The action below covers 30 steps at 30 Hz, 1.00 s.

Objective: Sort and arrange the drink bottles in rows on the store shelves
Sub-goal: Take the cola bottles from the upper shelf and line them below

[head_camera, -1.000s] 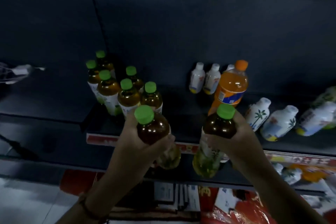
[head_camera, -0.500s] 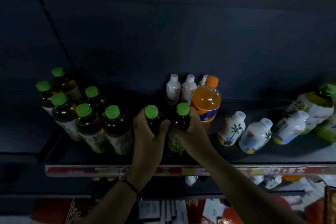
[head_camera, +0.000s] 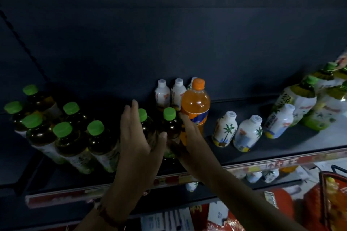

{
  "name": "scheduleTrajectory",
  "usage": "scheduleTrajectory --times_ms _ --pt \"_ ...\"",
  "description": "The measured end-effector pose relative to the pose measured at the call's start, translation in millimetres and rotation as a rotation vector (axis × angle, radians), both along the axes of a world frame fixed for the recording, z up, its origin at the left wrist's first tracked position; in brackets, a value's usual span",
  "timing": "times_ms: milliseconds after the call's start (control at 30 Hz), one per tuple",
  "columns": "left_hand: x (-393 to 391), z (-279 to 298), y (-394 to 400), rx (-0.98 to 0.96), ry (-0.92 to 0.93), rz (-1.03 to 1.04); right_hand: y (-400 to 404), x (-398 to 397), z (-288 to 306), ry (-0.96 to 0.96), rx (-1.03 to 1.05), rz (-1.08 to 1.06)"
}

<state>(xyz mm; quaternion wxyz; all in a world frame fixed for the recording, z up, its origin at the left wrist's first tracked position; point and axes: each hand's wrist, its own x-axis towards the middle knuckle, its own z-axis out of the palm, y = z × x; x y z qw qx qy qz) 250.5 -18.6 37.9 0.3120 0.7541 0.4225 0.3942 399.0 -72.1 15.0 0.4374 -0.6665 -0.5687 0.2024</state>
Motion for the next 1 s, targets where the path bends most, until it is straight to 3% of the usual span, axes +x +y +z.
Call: scheduleTrajectory --times_ms 100,300,367,467,633,800,1000 --pt "-0.6 18.0 -7.3 0.253 0.168 -0.079 -26.6 16.9 2.5 -0.034 -0.064 -0.034" --pt "27.1 25.1 16.4 0.516 0.707 -0.207 -30.8 60.3 7.1 0.008 0.016 -0.271" --pt "34.2 21.5 23.3 0.555 0.858 -0.219 -15.7 64.8 13.5 0.115 0.006 -0.239" --pt "35.3 12.1 29.0 0.618 0.865 -0.212 11.1 66.5 10.7 0.237 0.024 -0.136" --pt "31.9 7.9 30.1 0.684 0.852 -0.198 31.6 68.2 -7.8 0.343 0.031 -0.208" --pt "29.1 1.8 33.2 0.703 0.831 -0.192 20.7 66.3 -2.3 0.304 0.071 -0.244" --pt "35.7 15.7 8.4 0.516 0.594 -0.221 -30.4 66.5 26.5 0.253 0.104 -0.11"
